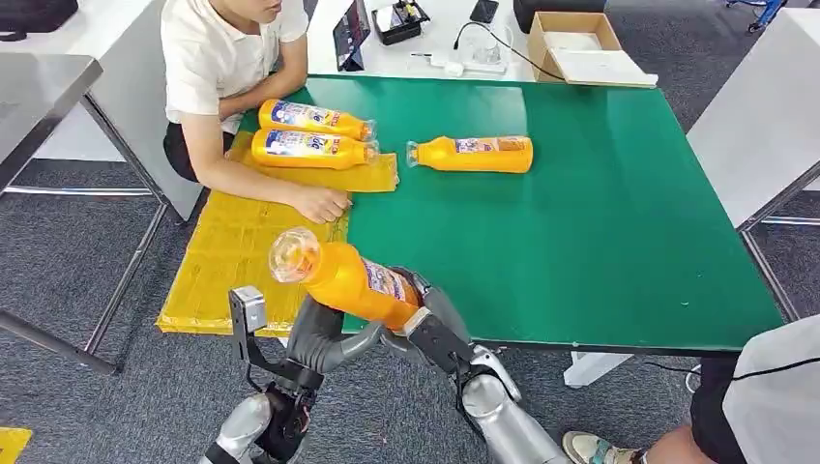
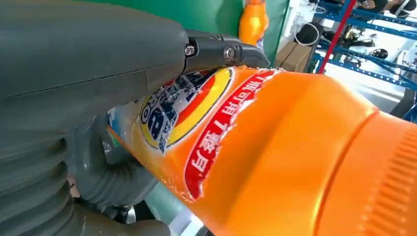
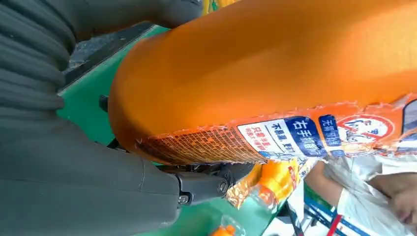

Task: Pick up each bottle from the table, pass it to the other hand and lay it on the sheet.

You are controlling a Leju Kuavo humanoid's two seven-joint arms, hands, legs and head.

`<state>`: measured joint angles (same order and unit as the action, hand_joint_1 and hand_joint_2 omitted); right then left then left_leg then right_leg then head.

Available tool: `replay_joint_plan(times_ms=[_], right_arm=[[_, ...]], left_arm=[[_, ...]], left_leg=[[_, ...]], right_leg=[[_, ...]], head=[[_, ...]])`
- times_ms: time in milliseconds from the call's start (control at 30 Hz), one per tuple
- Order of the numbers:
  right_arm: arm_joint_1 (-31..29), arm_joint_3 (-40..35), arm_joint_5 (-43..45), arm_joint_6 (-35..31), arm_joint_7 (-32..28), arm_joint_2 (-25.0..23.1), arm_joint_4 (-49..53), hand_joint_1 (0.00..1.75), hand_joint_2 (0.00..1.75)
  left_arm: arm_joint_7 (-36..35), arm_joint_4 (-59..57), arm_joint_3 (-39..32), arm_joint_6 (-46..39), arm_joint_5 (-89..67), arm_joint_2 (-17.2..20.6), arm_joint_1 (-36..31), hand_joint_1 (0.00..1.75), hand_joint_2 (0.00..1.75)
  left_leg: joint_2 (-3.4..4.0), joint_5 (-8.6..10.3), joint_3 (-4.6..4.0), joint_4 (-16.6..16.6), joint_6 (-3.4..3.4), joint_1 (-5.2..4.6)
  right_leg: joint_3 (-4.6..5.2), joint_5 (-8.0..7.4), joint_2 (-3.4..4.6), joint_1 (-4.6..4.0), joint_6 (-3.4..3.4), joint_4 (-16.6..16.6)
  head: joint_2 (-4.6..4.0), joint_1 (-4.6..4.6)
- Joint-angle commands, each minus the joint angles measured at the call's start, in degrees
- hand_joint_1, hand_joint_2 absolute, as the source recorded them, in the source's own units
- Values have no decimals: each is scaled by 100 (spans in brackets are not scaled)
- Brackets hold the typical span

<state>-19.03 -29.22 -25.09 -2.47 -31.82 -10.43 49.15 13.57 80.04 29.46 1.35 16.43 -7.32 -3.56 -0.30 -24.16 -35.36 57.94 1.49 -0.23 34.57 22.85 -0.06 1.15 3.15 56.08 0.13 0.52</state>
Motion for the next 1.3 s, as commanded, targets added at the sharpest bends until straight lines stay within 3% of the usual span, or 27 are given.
replay_joint_plan(times_ms=[33,533,567,600,633,667,1133,1167,1200,1233,1300], right_arm=[[-435,-371,13,74,49,-57,-665,175,175],[-387,-454,9,116,48,-57,-604,175,175],[-370,-510,-10,132,78,-69,-597,175,175],[-363,-568,-19,147,99,-87,-614,175,175],[-372,-630,-24,168,106,-102,-645,175,175],[-378,-679,-26,183,112,-113,-665,175,175],[-334,-916,411,592,17,-329,-608,175,175],[-336,-910,469,599,29,-322,-590,152,175],[-337,-906,492,599,34,-311,-578,89,175],[-328,-879,538,581,30,-306,-560,0,175],[-346,-879,573,581,45,-283,-598,0,175]], left_arm=[[115,-463,209,-153,-178,10,-346,0,175],[115,-459,183,-161,-168,-14,-321,0,175],[133,-442,150,-169,-140,-33,-305,9,175],[137,-475,114,-182,-108,-61,-323,133,175],[154,-512,73,-197,-67,-93,-342,164,175],[185,-529,32,-180,-1,-126,-356,175,175],[149,-213,-172,343,510,51,-110,175,175],[136,-247,-203,358,511,32,-133,175,175],[126,-257,-205,383,517,26,-149,175,175],[121,-278,-213,400,522,20,-170,175,175],[113,-335,-198,411,495,15,-243,175,175]], left_leg=[[-1,-4,14,-3,-6,3],[-1,-7,18,-1,-9,6],[1,-13,30,-1,-12,8],[1,-9,21,-1,-10,5],[1,-5,13,-3,-7,3],[3,-12,24,0,-11,7],[14,-10,18,-2,-10,5],[16,-20,34,1,-17,12],[8,-12,21,2,-13,7],[2,-7,13,-1,-10,7],[5,-11,20,1,-12,9]], right_leg=[[-13,5,-2,-3,-9,-2],[-19,8,-3,-7,-13,-2],[-30,13,-1,-9,-17,-2],[-21,10,0,-6,-13,-1],[-12,6,0,-3,-9,-2],[-23,12,1,-8,-15,0],[-14,8,12,-6,-13,0],[-30,16,12,-13,-22,2],[-18,12,5,-8,-16,4],[-12,8,1,-7,-13,1],[-18,10,4,-9,-15,2]], head=[[0,0],[0,-2],[0,-2],[0,-2],[0,0],[0,-2],[0,-2],[0,-2],[0,0],[0,-2],[0,0]])
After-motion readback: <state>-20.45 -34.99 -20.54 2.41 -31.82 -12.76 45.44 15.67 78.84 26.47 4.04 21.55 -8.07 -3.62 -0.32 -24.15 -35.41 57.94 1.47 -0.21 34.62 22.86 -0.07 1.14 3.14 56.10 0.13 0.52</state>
